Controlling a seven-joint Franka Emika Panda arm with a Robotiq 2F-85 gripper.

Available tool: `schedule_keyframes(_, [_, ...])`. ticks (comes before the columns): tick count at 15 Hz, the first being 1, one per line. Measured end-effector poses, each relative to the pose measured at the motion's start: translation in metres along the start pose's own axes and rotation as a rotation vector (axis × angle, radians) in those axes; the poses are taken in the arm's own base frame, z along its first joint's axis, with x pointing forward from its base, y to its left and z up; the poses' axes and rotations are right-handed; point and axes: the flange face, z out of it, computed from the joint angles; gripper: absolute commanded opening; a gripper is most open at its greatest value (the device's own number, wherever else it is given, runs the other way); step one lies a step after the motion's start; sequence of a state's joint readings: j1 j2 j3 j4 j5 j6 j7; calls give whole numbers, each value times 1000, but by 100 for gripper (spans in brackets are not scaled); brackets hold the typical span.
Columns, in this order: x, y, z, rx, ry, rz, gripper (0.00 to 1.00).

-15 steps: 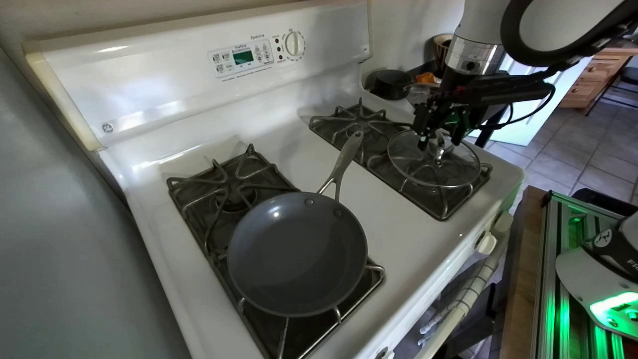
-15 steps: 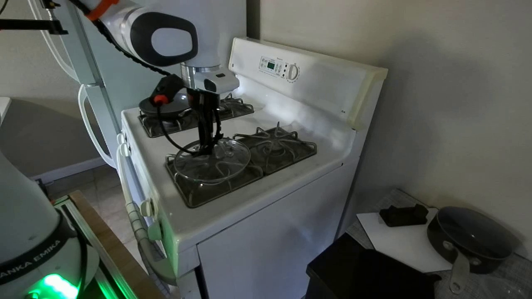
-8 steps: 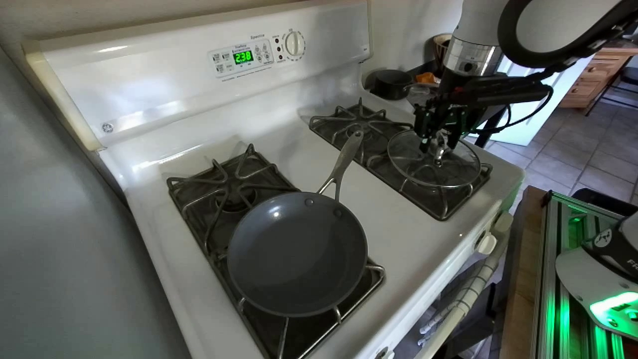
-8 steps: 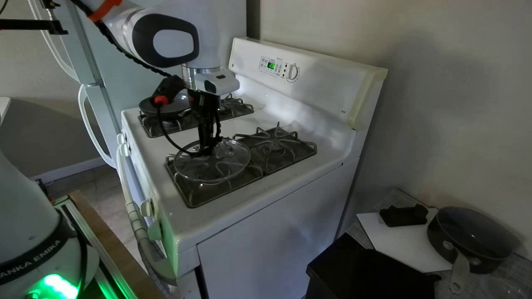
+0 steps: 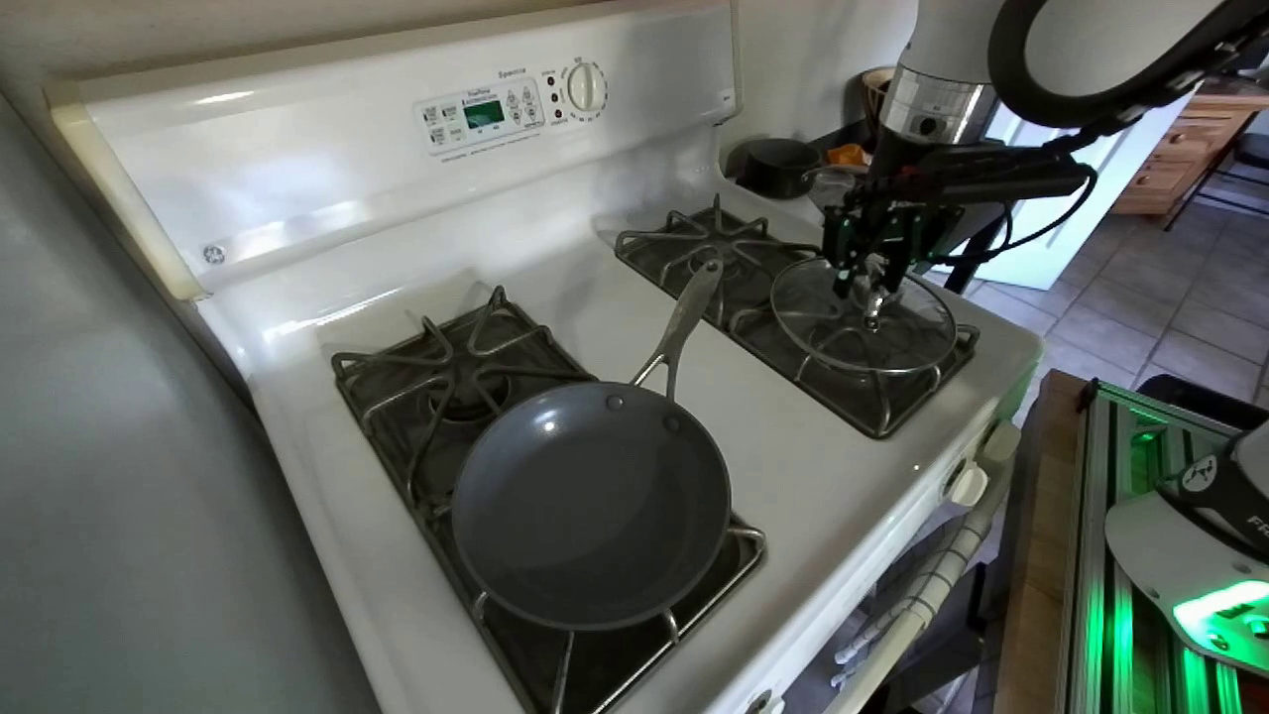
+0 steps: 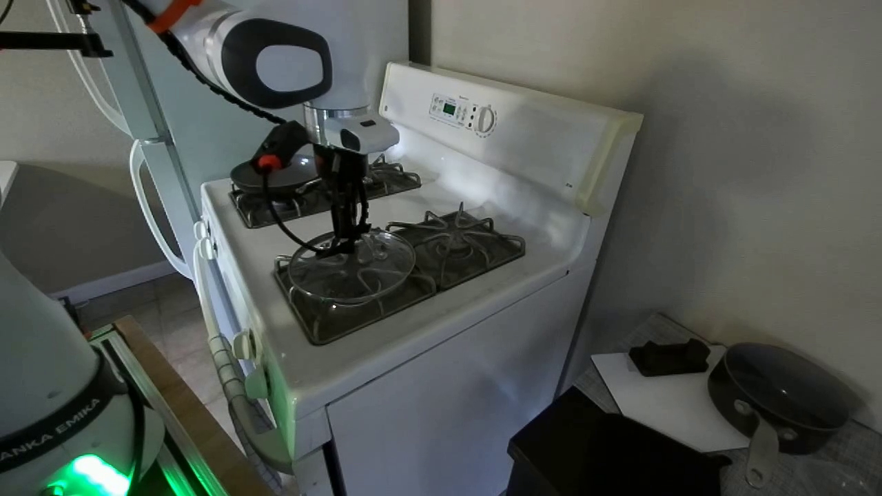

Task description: Pick up the clear pan lid and put it on the gray pan

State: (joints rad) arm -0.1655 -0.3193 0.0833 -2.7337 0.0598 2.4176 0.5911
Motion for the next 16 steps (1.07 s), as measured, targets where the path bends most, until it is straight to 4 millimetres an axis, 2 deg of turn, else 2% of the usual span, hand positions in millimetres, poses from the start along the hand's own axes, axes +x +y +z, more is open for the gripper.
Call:
schedule_keyframes(2, [2,-1,-2,5,7,3,42])
schedule_keyframes(3, [3,-2,-3,8,12,5,34])
schedule_keyframes(5, [4,-2,-5,15,22,12,39])
schedule_keyframes(6, [5,-3,-5,18,26,15,36])
schedule_keyframes(7, [5,-3,-6,21,31,18,41])
schedule_keyframes(8, [6,-3,-6,22,34,19,41])
schedule_keyframes(9, [6,-3,-6,23,36,20,47])
schedule_keyframes(12, [7,-4,-5,25,39,22,45])
schedule_keyframes(13, [7,-4,-4,26,41,22,23])
schedule_keyframes(14, [7,-4,-4,26,42,22,21])
schedule_keyframes(16, [7,-4,-3,25,42,22,3])
